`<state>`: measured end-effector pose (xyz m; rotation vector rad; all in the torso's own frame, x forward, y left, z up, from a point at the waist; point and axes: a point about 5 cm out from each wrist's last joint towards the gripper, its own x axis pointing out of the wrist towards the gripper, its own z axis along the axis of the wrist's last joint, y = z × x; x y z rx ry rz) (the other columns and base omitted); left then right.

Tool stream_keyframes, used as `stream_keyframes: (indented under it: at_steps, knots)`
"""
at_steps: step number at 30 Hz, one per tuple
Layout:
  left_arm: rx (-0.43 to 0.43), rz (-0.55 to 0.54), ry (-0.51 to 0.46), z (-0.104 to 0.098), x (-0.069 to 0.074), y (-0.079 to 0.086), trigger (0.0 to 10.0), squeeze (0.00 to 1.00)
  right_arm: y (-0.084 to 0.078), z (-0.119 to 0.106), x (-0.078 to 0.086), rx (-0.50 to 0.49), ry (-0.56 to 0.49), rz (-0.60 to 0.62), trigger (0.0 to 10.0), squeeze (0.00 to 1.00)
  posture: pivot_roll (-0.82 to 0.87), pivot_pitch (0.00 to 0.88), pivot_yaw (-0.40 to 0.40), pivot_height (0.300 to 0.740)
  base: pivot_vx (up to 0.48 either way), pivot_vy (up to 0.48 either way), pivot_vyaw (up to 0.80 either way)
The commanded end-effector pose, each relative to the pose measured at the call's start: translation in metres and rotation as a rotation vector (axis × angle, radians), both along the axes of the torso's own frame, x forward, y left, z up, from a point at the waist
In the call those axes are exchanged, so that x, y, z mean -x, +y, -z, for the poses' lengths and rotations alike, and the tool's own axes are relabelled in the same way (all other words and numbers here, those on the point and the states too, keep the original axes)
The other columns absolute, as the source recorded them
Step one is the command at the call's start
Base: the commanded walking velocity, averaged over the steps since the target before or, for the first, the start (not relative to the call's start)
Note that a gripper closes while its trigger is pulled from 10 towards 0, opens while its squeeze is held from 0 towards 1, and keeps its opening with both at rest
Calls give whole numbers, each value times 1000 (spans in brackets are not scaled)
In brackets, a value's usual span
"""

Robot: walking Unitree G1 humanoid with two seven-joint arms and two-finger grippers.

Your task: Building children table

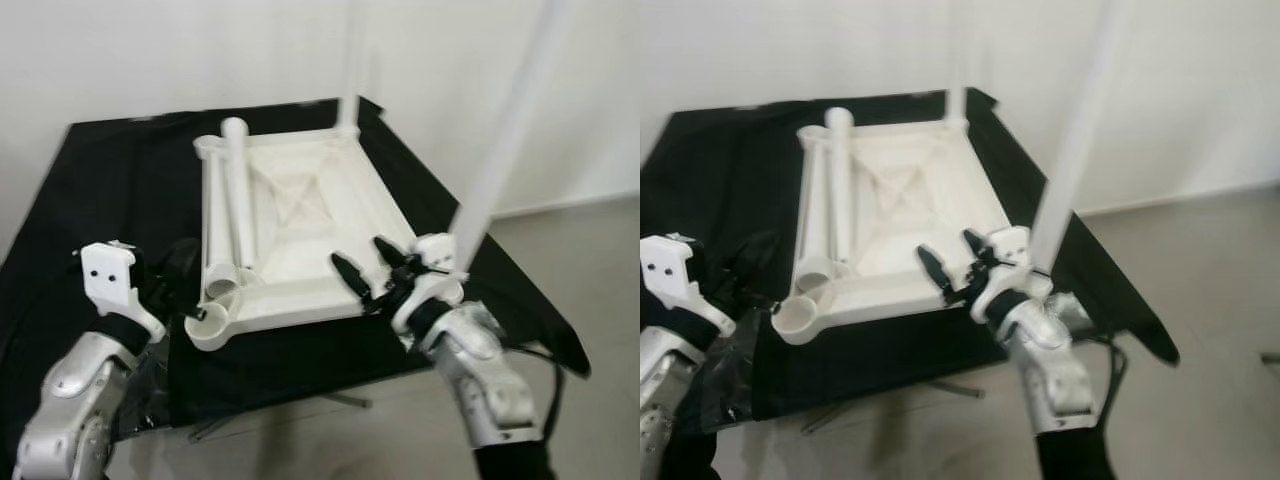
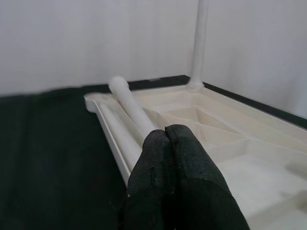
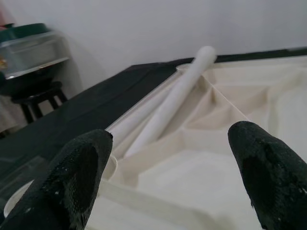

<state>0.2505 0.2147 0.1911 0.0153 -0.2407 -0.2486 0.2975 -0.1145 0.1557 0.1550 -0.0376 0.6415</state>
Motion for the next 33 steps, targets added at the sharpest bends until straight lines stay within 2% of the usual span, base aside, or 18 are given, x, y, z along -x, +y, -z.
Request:
stream_keyframes:
  at_steps: [1, 2, 3, 4, 5, 7, 9, 10, 14, 21, 23, 26, 27, 28, 30, 33]
  knots:
    - [-77, 50, 12, 3, 1, -5, 10000, 0, -6, 2, 0, 15, 10, 11, 10000, 0, 66, 71, -19, 740, 0, 0, 0]
    - [-126, 76, 17, 3, 3, -6, 10000, 0, -6, 2, 0, 7, 10, 8, 10000, 0, 66, 71, -19, 740, 0, 0, 0]
    - [-126, 76, 17, 3, 3, -6, 10000, 0, -6, 2, 0, 7, 10, 8, 10000, 0, 66, 71, -19, 740, 0, 0, 0]
    - [-185, 105, 24, 4, 5, -7, 10000, 0, -6, 2, 0, 4, 10, 7, 10000, 0, 66, 71, -19, 740, 0, 0, 0]
    - [-185, 105, 24, 4, 5, -7, 10000, 0, -6, 2, 0, 4, 10, 7, 10000, 0, 66, 71, -19, 740, 0, 0, 0]
    - [-325, 161, 48, 7, 9, -8, 10000, 0, -6, 2, 1, 2, 9, 6, 10000, 0, 66, 77, -17, 740, 0, 0, 0]
    - [-325, 161, 48, 7, 9, -8, 10000, 0, -6, 2, 1, 2, 9, 6, 10000, 0, 66, 77, -17, 740, 0, 0, 0]
    - [-385, 186, 67, 9, 11, -7, 10000, 0, -5, 2, 1, -4, 11, 5, 10000, 0, 65, 80, -12, 740, 0, 0, 0]
    - [-450, 220, 117, 10, 12, -6, 10000, 0, -5, 2, 3, -34, 17, 6, 10000, 0, 64, 87, -2, 740, 0, 240, 0]
    - [-492, 248, 105, 8, 13, -7, 10000, 0, -4, 2, 5, -55, 21, 6, 10000, 0, 66, 92, 3, 740, 0, 449, 0]
    - [-535, 288, 97, 5, 16, -8, 10000, 0, -4, 1, 6, -66, 23, 6, 10000, 0, 68, 95, 6, 740, 0, 0, 0]
    - [-555, 304, 98, 4, 17, -8, 10000, 0, -4, 1, 6, -69, 24, 5, 10000, 0, 68, 95, 6, 740, 0, 0, 0]
    - [-697, 374, 114, 7, 18, -12, 10000, 0, -4, 1, 6, -83, 29, 2, 10000, 0, 71, 98, 10, 740, 0, 0, 0]
    - [-697, 374, 114, 7, 18, -12, 10000, 0, -4, 1, 6, -83, 29, 2, 10000, 0, 71, 98, 10, 740, 0, 0, 0]
    - [-785, 423, 110, 7, 18, -19, 10000, 0, -4, 0, 7, -97, 33, 0, 10000, 0, 71, 99, 11, 740, 0, 0, 0]
    - [-801, 446, 76, 3, 14, -28, 10000, 0, -4, 0, 7, -103, 35, 1, 10000, 0, 71, 101, 12, 740, 0, 0, 0]
